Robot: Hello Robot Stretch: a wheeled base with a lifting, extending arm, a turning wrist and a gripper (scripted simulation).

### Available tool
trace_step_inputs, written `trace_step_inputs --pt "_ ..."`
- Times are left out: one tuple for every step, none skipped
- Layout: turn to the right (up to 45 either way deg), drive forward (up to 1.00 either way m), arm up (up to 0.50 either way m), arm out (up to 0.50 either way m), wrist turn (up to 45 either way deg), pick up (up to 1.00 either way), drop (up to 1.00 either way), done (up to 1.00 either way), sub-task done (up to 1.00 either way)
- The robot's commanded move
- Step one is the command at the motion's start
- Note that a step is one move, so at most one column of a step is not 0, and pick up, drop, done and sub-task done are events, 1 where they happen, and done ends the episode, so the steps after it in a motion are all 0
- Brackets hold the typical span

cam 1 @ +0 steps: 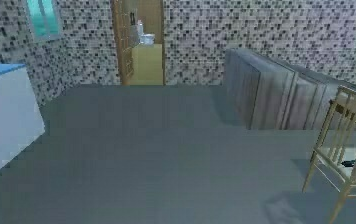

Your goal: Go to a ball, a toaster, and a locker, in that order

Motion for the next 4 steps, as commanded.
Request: trace_step_inputs --pt "-30.0 0.00 0.00 0.00 0.0 0.00 0.00 0.00 0.00" --pt "0.0 0.60 0.00 0.00 0.0 0.00 0.00 0.00 0.00" --pt "-45.0 0.00 0.00 0.00 0.0 0.00 0.00 0.00 0.00" --pt "-12.0 0.00 0.00 0.00 0.0 0.00 0.00 0.00 0.00"
